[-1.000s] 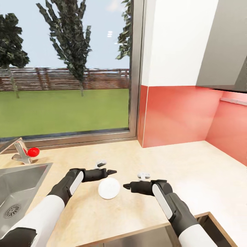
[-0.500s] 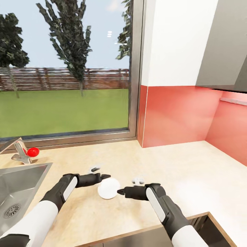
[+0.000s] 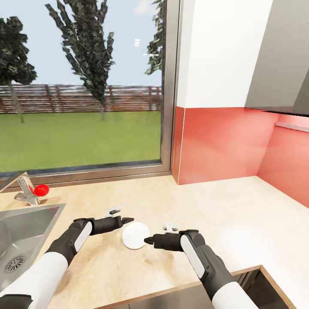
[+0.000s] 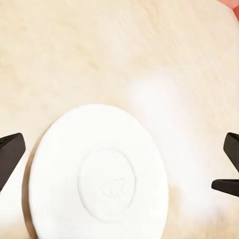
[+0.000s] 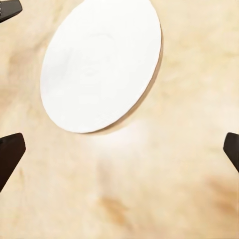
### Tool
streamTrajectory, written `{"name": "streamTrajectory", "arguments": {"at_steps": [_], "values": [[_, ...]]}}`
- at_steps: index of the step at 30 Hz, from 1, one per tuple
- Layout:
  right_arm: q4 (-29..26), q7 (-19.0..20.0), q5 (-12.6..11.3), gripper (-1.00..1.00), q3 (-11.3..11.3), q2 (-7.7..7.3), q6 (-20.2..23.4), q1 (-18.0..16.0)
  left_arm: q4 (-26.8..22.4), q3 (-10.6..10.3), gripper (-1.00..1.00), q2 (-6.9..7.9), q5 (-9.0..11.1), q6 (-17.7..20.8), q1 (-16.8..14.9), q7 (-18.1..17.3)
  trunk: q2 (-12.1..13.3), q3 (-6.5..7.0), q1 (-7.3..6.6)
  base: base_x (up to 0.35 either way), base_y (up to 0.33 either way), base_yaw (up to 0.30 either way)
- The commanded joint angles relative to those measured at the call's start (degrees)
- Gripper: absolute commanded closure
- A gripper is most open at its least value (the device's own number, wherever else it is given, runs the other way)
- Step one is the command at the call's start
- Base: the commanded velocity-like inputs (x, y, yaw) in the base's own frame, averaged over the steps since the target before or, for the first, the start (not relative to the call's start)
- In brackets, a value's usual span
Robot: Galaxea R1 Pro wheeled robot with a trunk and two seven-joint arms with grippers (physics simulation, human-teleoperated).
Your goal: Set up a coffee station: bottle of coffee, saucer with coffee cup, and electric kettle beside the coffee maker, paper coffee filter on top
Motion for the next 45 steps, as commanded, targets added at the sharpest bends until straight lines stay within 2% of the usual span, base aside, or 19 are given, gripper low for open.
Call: {"name": "streamTrajectory", "arguments": {"at_steps": [1, 16, 25, 45], "values": [[-0.05, 0.33, 0.37, -1.00, -0.05, 0.05, 0.21, -0.06, -0.05, -0.24, -1.00, 0.07, 0.47, 0.37, -0.05, 0.11, -0.14, -0.14, 0.04, 0.000, 0.000, 0.000], [-0.56, 0.01, 0.36, -1.00, -0.11, 1.47, 0.14, -0.08, 0.02, -0.31, -1.00, -0.05, 0.46, 0.34, 0.74, 0.14, -0.14, -0.14, 0.04, 0.015, 0.003, 0.000], [-0.55, 0.21, 0.35, -1.00, -0.14, 1.55, 0.13, -0.07, 0.47, -0.33, -1.00, -0.08, 0.51, 0.29, 1.25, 0.10, -0.14, -0.14, 0.04, 0.137, 0.075, 0.000], [1.44, 0.23, 0.30, -1.00, -0.10, 1.55, 0.11, -0.05, 2.30, -0.33, -1.00, -0.63, 0.81, 0.32, 2.06, 0.13, -0.14, -0.14, 0.04, 0.004, 0.002, 0.000]]}}
